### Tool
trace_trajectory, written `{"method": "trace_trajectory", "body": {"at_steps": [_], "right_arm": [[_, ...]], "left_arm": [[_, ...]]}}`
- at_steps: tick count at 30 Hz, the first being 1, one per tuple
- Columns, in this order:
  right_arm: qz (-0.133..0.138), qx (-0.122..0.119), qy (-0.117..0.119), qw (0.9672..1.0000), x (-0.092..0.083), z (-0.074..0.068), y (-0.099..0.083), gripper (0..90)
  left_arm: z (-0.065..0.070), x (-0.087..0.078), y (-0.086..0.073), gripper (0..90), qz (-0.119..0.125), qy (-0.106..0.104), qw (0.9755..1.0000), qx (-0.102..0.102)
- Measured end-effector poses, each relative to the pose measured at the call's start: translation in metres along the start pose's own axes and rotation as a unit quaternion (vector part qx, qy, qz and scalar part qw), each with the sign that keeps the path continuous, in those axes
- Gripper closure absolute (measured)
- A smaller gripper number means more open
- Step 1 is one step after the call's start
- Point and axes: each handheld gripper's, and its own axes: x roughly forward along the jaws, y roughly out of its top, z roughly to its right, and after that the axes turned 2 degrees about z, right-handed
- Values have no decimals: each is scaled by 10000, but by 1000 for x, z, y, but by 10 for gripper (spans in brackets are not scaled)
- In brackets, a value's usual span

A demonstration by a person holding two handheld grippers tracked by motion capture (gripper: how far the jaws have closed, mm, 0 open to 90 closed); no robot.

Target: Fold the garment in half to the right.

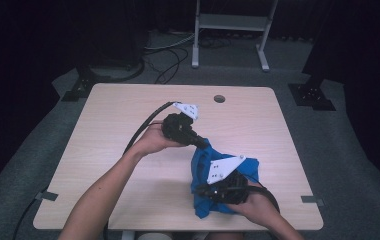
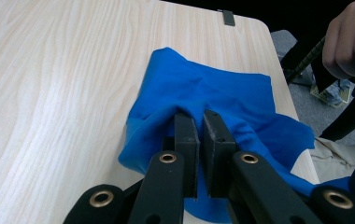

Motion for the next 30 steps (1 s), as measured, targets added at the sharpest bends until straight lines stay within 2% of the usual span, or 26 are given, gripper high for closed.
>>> {"method": "trace_trajectory", "body": {"at_steps": [30], "right_arm": [[169, 208, -170, 9995, -39, 3, -37, 839]], "left_arm": [[2, 43, 27, 862, -77, -98, 9999, 23]]}}
